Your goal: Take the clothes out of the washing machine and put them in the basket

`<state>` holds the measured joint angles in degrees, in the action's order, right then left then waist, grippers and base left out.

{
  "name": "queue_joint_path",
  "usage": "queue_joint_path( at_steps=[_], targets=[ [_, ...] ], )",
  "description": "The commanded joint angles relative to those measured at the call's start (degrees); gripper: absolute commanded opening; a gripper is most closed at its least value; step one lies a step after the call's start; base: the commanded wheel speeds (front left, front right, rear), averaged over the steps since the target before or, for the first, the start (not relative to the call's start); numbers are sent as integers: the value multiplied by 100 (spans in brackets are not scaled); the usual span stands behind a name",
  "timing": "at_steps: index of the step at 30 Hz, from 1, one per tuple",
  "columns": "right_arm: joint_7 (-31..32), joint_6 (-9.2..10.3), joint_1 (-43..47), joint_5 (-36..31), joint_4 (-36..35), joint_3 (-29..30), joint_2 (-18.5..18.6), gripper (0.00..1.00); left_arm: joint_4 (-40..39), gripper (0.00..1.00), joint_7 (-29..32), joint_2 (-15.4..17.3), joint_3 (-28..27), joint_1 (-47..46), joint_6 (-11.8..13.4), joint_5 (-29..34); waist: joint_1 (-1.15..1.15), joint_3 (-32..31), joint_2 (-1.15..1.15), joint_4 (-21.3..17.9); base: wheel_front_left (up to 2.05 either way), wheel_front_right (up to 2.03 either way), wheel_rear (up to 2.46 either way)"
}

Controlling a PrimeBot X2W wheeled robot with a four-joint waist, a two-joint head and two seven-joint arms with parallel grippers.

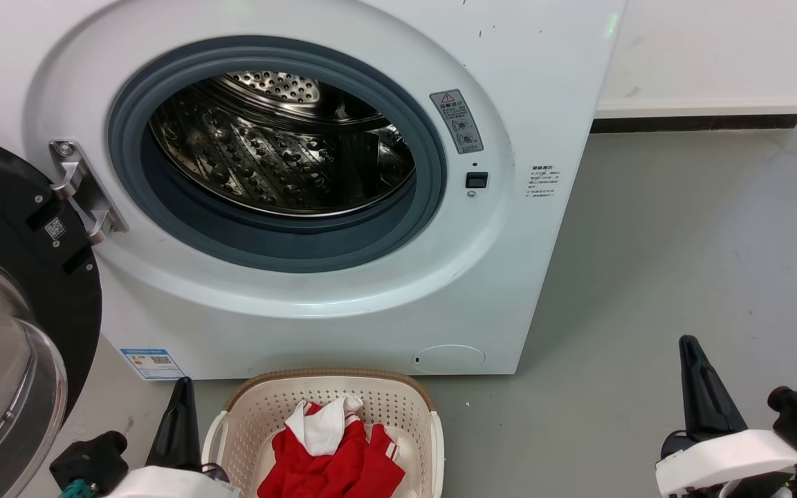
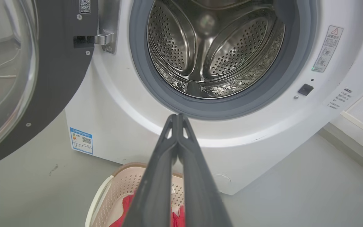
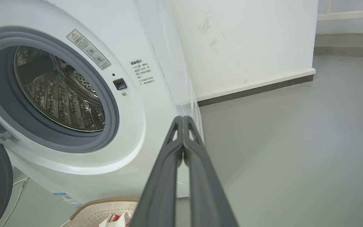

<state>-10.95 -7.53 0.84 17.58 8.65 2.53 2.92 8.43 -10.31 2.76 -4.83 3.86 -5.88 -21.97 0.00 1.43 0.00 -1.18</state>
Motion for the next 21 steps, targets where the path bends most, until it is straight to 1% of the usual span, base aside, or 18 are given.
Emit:
queue_joint_path(
  at_steps=[1,21],
  targets=[
    [63,1,-193,330,-49,24,30,0,-56,0,53,9,-21,-192,-18,-296,0,-2,0,2,0,0,0],
    [499,2,-344,2302,106,97,49,0,103,0,494,11,-58,-422,-62,-2132,0,-25,0,24,0,0,0]
  ],
)
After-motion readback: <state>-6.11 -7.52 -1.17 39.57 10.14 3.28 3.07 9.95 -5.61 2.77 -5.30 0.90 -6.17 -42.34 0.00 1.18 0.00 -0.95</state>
